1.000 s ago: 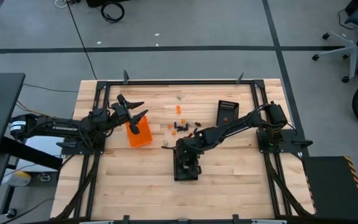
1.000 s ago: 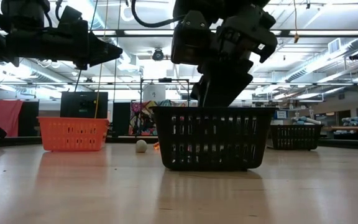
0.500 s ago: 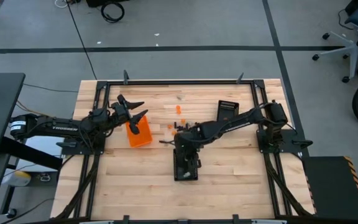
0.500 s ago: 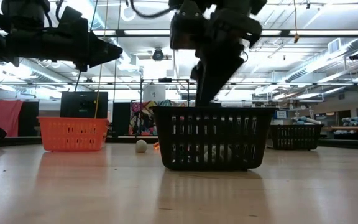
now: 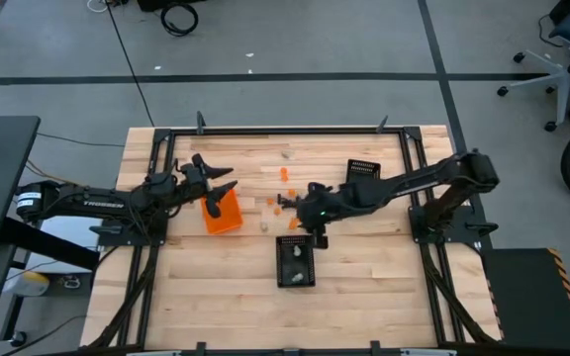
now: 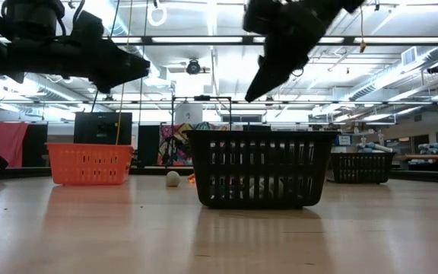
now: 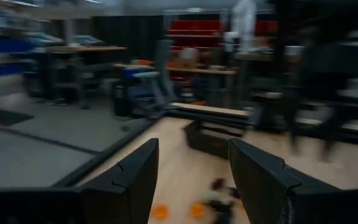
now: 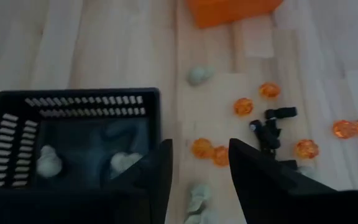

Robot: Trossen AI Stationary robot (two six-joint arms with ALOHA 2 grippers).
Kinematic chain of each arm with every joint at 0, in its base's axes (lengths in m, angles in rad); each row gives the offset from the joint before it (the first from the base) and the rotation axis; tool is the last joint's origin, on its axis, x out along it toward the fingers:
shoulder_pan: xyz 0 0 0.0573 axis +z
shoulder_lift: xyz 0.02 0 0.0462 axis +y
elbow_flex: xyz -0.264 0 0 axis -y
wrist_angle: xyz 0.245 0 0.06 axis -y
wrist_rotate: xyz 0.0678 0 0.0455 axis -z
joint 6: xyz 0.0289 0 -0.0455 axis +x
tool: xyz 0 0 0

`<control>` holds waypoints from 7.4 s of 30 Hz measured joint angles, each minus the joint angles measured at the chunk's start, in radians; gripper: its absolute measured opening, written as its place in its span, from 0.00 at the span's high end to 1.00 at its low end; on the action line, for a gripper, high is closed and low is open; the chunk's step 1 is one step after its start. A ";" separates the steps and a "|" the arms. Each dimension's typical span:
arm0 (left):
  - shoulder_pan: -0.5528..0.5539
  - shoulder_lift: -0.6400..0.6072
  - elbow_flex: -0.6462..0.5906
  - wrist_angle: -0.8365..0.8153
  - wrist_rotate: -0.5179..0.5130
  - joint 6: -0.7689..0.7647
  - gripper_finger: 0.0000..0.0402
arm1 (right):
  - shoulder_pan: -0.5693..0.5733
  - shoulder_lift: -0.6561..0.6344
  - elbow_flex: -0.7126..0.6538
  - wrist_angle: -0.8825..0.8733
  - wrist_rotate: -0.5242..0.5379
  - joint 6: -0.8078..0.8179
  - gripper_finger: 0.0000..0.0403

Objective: Sort Halloween decoration
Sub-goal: Put the white skull toy into the bottom black bin, then put the black skeleton toy into the orange bin

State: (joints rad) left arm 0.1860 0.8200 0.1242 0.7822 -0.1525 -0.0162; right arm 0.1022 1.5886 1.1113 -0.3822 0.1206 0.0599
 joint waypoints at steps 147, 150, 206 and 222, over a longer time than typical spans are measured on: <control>-0.357 1.077 1.128 -0.939 0.178 0.069 0.81 | -0.236 -0.156 -0.468 0.569 0.115 -0.206 0.60; -0.353 1.020 1.127 -0.979 0.122 0.127 0.81 | -0.237 -0.162 -0.468 0.540 0.115 -0.204 0.60; -0.019 1.050 0.868 -0.732 0.132 0.061 0.52 | -0.340 -0.020 -0.436 0.528 0.017 -0.082 0.60; -0.019 1.113 0.927 -0.807 0.133 0.083 0.66 | -0.340 -0.020 -0.436 0.546 0.017 -0.105 0.60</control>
State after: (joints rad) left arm 0.1669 1.9326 1.0508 -0.0251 -0.0196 0.0666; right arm -0.2379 1.5688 0.6754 0.1634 0.1371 -0.0449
